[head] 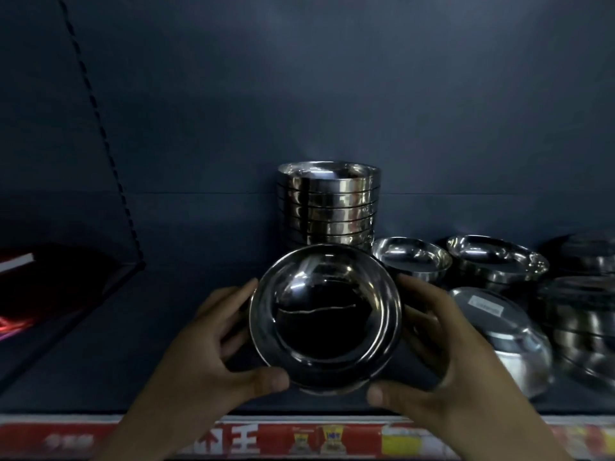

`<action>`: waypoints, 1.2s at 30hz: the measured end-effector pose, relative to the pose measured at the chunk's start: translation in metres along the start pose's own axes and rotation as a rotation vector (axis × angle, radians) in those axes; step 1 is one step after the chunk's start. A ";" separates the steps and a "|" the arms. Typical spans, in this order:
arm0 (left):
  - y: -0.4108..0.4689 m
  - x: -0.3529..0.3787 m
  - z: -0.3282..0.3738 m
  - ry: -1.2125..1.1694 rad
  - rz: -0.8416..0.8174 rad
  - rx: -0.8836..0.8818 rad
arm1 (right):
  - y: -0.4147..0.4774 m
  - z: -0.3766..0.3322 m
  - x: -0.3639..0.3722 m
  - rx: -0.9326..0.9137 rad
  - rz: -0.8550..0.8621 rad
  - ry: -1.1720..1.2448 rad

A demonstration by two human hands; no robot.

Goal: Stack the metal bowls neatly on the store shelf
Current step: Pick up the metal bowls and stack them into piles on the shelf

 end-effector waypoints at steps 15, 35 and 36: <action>0.094 -0.018 0.094 -0.126 0.189 0.332 | 0.096 -0.076 -0.026 -0.282 0.239 0.306; 0.186 -0.005 0.059 0.040 0.238 0.103 | 0.177 -0.031 -0.026 0.053 0.203 0.080; 0.187 -0.005 0.056 0.052 0.235 0.088 | 0.177 -0.028 -0.025 0.067 0.197 0.084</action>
Point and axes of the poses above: each hand's wrist, its own y-axis towards the middle knuckle, its own x-axis out of the palm, z = x × y, the point moved 1 cm from there along y, towards the middle knuckle, and after that the axes turned 2 degrees about z, right-handed, at the moved point
